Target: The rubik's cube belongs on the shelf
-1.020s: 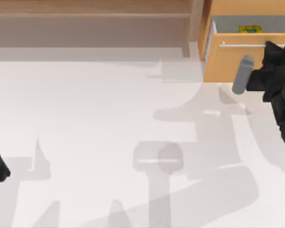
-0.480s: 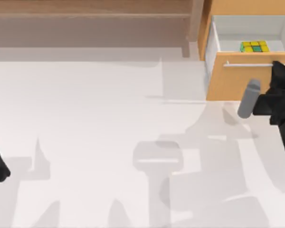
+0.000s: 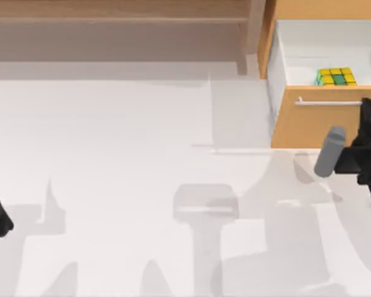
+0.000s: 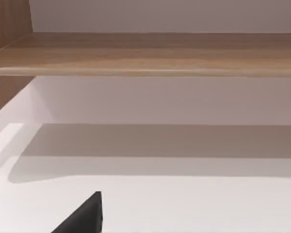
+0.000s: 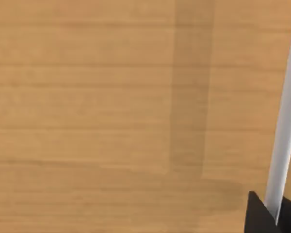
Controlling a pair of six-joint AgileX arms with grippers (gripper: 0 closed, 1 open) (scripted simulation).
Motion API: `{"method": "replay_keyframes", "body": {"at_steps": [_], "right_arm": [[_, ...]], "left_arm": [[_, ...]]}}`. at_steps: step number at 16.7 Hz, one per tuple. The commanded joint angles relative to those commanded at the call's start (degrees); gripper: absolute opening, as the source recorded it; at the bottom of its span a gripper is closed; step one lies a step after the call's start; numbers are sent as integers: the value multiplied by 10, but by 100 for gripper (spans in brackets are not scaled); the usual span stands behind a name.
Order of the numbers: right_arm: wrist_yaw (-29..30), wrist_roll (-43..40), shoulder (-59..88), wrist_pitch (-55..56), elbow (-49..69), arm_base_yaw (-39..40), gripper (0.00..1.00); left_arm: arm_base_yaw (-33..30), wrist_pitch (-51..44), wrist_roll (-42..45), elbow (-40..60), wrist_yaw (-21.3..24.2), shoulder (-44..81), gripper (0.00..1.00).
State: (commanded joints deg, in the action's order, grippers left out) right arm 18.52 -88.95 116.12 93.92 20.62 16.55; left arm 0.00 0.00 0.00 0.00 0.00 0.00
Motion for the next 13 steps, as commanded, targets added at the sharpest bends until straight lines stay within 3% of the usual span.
{"method": "replay_keyframes", "body": {"at_steps": [7, 13], "right_arm": [[18, 1, -17, 41, -50, 18, 0], [18, 1, -17, 41, -50, 18, 45]], "left_arm": [[0, 0, 0, 0, 0, 0, 100], [0, 0, 0, 0, 0, 0, 100]]}}
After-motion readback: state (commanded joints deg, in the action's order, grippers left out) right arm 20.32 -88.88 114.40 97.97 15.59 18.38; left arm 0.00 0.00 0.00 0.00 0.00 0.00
